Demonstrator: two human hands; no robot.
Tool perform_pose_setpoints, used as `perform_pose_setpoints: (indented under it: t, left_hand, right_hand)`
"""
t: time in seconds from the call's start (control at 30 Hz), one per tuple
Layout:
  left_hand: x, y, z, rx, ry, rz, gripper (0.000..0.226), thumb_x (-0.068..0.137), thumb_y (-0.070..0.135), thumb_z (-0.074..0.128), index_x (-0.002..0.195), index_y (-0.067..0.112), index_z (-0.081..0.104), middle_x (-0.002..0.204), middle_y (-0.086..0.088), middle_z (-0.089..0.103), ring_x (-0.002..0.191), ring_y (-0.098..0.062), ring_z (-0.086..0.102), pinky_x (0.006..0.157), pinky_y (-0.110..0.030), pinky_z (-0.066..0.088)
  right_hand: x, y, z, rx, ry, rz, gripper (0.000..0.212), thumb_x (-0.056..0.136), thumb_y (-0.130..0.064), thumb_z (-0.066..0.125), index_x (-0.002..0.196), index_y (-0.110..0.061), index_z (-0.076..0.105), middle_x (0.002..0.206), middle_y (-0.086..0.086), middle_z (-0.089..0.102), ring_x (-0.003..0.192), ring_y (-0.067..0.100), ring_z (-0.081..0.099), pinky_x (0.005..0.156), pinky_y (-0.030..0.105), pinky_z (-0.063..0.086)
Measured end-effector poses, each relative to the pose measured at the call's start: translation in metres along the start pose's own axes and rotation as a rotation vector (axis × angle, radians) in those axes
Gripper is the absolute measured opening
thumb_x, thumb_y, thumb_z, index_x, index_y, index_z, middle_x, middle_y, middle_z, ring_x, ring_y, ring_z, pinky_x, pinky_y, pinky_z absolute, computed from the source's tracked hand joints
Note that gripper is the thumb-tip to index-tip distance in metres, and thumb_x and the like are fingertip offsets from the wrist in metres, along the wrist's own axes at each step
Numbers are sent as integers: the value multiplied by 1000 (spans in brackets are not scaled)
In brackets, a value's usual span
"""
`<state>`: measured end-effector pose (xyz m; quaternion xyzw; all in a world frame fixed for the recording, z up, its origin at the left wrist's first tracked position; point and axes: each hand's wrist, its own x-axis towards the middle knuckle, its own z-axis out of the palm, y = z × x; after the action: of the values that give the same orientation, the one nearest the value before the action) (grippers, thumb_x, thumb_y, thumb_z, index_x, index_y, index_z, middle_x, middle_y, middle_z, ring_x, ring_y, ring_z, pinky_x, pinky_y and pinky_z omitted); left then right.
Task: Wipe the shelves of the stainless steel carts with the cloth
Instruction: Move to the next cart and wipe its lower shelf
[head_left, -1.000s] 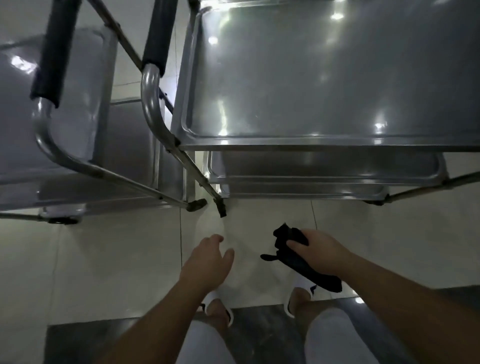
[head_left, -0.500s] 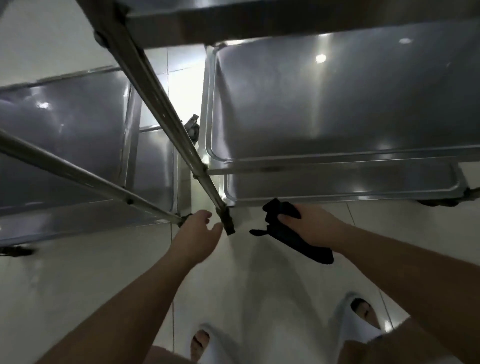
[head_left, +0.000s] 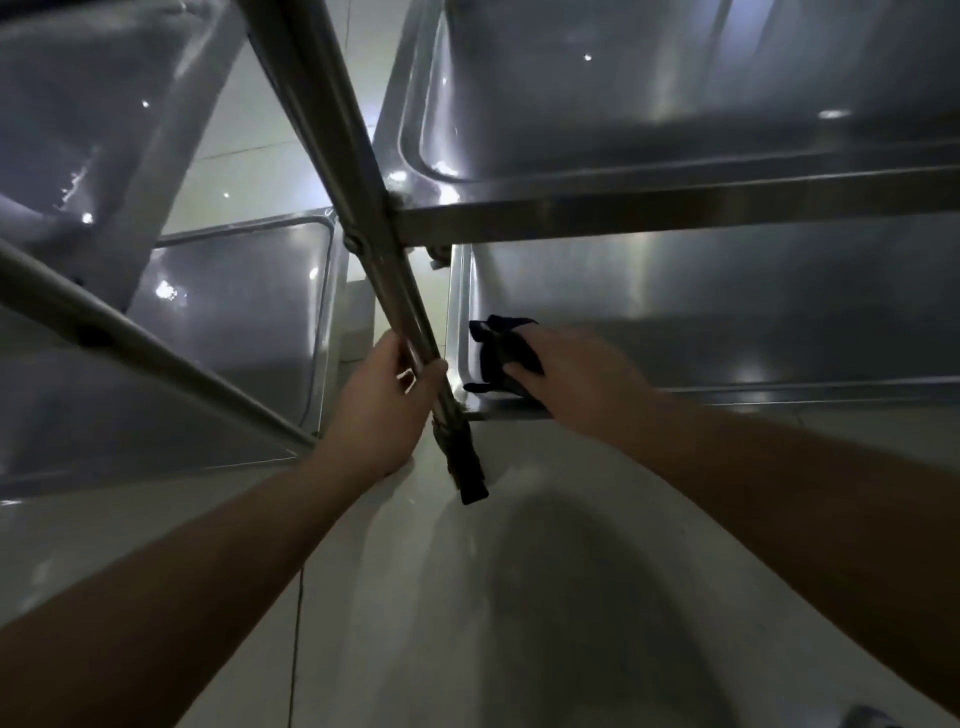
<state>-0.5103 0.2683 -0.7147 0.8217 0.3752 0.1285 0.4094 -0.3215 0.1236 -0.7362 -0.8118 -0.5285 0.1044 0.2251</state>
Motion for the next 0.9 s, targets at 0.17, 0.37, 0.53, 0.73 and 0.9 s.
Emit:
perform_pose_setpoints:
  t: [0.17, 0.37, 0.53, 0.73, 0.9]
  left_hand:
    - [-1, -7, 20, -30, 124, 90, 22, 103, 46, 55, 123, 36, 52, 104, 39, 65, 96, 20, 61, 67, 0, 45]
    - [-2, -11, 22, -31, 142, 137, 15, 105, 36, 58, 118, 39, 52, 103, 31, 65, 93, 11, 65, 67, -1, 45]
    - [-6, -17, 23, -58, 112, 134, 11, 104, 39, 58, 113, 44, 54, 109, 32, 67, 106, 12, 64, 77, 0, 45]
    - [-6, -19, 26, -44, 129, 125, 13, 104, 41, 57, 114, 35, 56, 110, 32, 67, 105, 11, 64, 77, 1, 45]
    - [-6, -20, 25, -31, 114, 117, 16, 103, 45, 56, 116, 36, 54, 112, 33, 66, 106, 14, 62, 77, 2, 43]
  right_hand:
    - [-4, -2, 78, -61, -197, -87, 56, 106, -45, 41, 158, -29, 30, 164, -6, 34, 153, 20, 24, 123, 42, 16]
    - [15, 12, 107, -74, -273, -108, 65, 99, -60, 10, 161, -39, 10, 168, -19, 9, 155, 7, -3, 123, 39, -6]
    - [69, 40, 104, -150, -239, -19, 64, 102, -56, 16, 162, -34, 11, 170, -12, 7, 157, 17, -2, 122, 45, -4]
    - [103, 108, 67, -132, -137, 345, 68, 98, -57, 22, 162, -33, 15, 171, -12, 6, 157, 22, 1, 123, 48, -1]
    - [76, 191, 10, -102, -6, 692, 68, 99, -54, 25, 162, -29, 17, 171, -7, 7, 157, 26, 1, 124, 50, 0]
